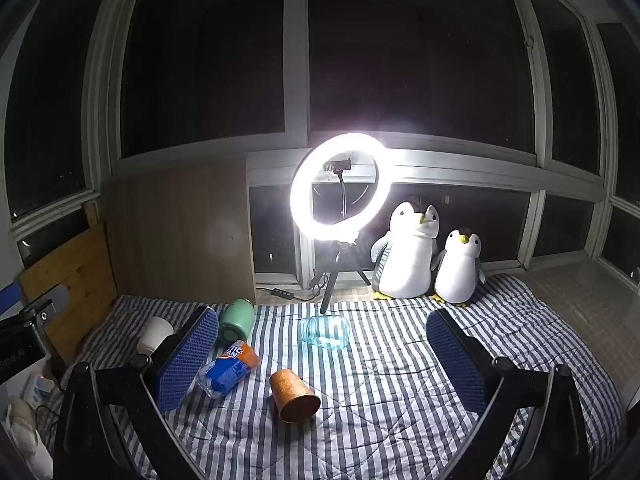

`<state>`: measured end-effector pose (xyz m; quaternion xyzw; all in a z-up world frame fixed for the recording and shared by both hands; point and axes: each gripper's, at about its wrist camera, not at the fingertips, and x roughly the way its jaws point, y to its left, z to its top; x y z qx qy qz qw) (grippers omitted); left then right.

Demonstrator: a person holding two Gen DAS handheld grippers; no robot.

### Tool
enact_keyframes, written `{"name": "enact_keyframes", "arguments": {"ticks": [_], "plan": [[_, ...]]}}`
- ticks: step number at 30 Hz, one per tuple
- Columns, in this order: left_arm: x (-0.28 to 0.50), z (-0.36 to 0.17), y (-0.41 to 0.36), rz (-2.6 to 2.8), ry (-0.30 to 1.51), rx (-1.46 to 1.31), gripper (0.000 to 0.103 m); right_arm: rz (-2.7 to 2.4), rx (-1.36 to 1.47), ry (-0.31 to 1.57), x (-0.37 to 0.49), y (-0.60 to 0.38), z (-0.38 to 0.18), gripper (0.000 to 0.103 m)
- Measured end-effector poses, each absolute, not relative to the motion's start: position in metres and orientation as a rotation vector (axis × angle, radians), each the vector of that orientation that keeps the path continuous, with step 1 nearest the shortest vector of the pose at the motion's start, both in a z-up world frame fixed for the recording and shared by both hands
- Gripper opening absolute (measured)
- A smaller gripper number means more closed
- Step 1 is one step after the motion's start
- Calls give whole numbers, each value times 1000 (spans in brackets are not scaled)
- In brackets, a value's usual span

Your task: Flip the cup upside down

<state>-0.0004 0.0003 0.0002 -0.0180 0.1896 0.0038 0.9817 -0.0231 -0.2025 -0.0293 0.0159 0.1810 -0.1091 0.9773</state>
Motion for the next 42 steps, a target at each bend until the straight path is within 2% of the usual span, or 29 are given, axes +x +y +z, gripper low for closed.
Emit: {"name": "enact_keyframes", "arguments": {"ticks": [42], "plan": [[1, -3, 0, 19, 382, -13, 103, -219, 34, 365, -24, -206, -32, 103]]}}
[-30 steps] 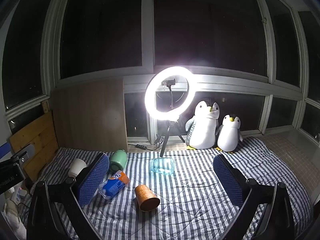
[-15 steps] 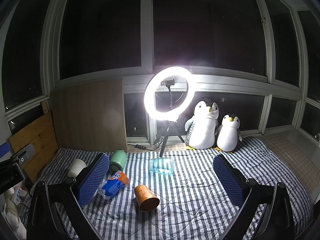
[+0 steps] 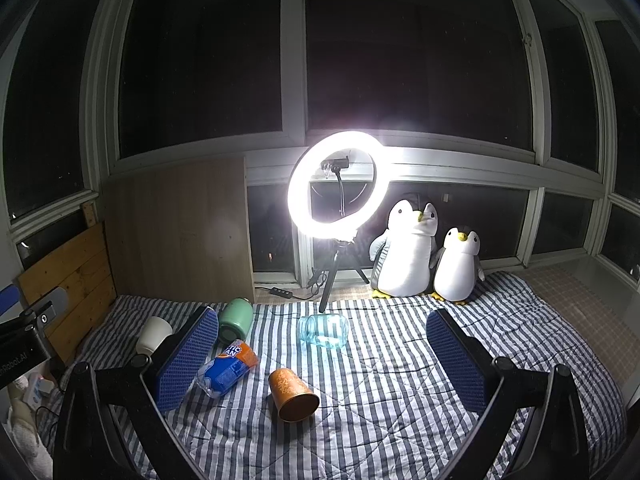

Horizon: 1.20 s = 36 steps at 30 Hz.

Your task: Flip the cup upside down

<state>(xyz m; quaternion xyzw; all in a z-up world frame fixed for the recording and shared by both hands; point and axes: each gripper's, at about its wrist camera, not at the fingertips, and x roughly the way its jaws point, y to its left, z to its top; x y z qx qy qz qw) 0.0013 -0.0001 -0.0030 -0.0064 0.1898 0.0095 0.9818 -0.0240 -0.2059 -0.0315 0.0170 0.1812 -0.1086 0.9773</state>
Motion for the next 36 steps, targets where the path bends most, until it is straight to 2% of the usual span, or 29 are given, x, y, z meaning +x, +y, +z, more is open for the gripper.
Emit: {"name": "enact_keyframes", "arguments": {"ticks": [36], "plan": [[3, -3, -1, 21, 382, -9, 103, -217, 37, 370, -22, -207, -34, 103]]}}
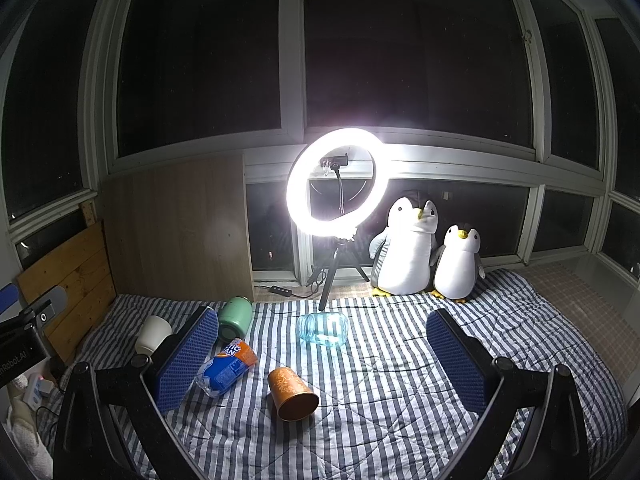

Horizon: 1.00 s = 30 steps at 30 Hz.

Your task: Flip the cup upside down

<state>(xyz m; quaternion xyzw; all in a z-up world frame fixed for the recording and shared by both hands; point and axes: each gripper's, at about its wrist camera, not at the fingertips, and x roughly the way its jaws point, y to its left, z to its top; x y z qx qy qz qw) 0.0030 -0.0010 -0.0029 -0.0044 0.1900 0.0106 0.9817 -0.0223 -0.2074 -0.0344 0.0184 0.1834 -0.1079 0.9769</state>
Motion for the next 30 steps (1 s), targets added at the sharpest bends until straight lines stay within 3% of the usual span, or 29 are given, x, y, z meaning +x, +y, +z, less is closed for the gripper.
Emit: {"name": "enact_keyframes", "arguments": {"ticks": [30], "plan": [[4, -3, -1, 22, 382, -7, 103, -218, 37, 370, -22, -208, -34, 103]]}}
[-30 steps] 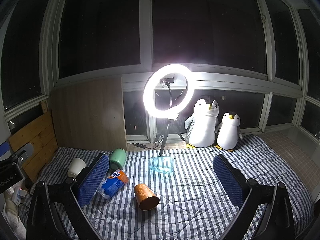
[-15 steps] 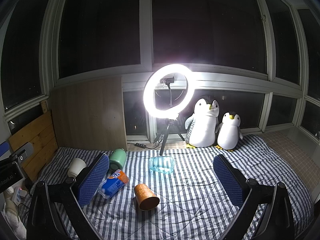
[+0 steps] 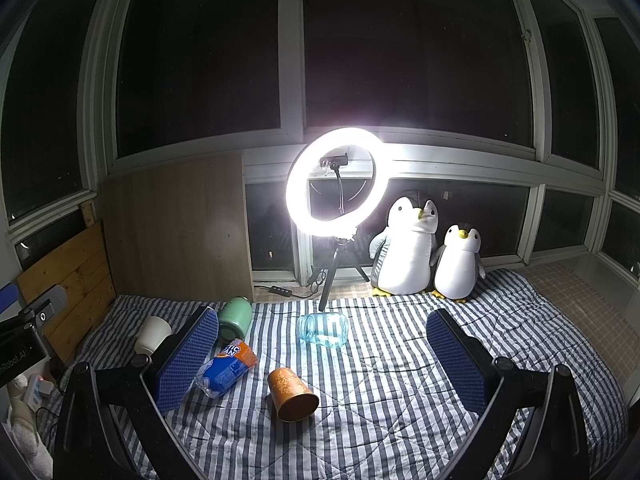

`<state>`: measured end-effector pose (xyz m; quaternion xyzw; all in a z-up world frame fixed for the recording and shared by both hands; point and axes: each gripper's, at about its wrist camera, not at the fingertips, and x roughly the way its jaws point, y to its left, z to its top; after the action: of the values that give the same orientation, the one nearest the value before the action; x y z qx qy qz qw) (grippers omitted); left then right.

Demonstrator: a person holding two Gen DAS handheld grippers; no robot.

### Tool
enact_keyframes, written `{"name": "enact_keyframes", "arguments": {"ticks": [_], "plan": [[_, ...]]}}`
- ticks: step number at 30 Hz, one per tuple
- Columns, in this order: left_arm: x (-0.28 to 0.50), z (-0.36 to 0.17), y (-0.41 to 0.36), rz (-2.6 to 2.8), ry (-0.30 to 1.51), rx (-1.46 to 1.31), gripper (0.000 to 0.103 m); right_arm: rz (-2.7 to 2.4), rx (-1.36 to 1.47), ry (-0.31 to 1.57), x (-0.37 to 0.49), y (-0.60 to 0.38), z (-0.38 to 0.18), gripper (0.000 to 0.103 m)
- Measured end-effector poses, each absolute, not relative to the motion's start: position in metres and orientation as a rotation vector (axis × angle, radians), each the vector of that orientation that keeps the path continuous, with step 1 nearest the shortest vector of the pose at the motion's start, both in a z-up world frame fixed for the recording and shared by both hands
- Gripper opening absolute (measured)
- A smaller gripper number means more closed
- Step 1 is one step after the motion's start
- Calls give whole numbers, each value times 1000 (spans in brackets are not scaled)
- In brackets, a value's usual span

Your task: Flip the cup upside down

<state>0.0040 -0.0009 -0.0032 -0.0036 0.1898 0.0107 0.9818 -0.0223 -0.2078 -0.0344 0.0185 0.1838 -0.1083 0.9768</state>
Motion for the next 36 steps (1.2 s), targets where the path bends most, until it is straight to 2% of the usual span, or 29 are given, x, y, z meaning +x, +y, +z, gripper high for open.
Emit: {"name": "enact_keyframes", "arguments": {"ticks": [36], "plan": [[13, -16, -2, 25, 414, 3, 103, -217, 40, 412, -16, -208, -40, 103]]}}
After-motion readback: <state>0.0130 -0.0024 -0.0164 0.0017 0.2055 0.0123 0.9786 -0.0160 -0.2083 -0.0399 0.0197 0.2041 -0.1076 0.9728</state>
